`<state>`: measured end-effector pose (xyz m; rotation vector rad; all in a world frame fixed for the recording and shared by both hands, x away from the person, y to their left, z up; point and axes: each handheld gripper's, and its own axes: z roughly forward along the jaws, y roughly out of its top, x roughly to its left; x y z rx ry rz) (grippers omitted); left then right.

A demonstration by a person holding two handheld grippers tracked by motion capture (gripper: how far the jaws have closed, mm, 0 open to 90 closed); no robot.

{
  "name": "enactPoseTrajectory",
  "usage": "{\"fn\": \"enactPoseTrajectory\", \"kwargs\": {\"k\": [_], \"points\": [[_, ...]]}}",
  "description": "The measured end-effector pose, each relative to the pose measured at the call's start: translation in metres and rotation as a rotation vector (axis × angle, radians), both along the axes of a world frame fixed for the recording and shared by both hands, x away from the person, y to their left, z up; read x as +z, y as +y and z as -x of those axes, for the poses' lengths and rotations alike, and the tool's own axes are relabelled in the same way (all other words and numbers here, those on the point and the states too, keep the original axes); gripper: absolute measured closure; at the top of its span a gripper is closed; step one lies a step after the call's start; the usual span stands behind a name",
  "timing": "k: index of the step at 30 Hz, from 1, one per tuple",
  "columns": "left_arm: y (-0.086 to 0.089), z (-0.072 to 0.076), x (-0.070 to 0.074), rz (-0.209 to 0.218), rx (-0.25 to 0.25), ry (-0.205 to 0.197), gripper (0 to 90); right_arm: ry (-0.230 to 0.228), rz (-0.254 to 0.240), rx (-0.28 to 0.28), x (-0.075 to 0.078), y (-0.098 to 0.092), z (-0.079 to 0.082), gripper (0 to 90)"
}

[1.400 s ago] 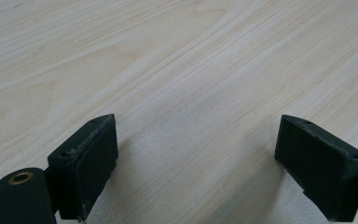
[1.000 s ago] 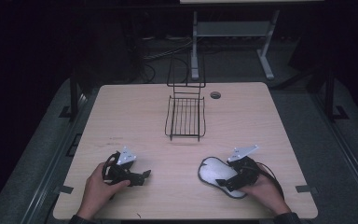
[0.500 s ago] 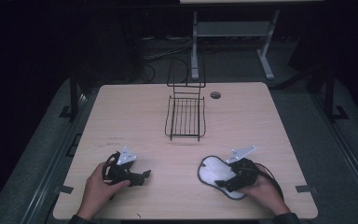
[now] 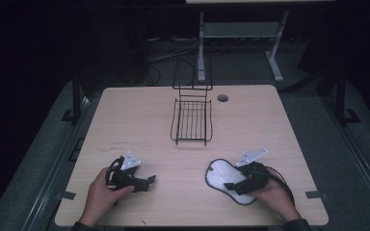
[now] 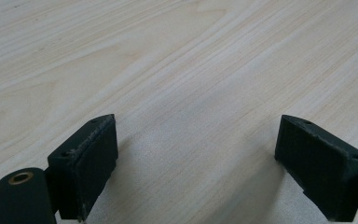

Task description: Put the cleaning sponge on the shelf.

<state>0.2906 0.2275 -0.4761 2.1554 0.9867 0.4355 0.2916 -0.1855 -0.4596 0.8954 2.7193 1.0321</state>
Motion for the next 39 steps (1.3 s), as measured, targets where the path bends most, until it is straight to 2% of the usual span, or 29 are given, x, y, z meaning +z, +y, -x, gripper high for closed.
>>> {"fn": "enactPoseTrajectory", "kwargs": {"k": [14,22,39], "points": [[0.0,0.0,0.0,0.0,0.0,0.001,12.3,-0.013,-0.045,-0.014,0.011,-0.009,0.0,44.1],[0.0,0.0,0.0,0.0,0.0,0.001,12.3,-0.016,-0.091,-0.015,0.02,-0.015,-0.002,56.4],[0.0,0.0,0.0,0.0,0.0,0.0,12.3,-0.053,-0.125,-0.017,0.032,-0.017,0.001,65.2]]}}
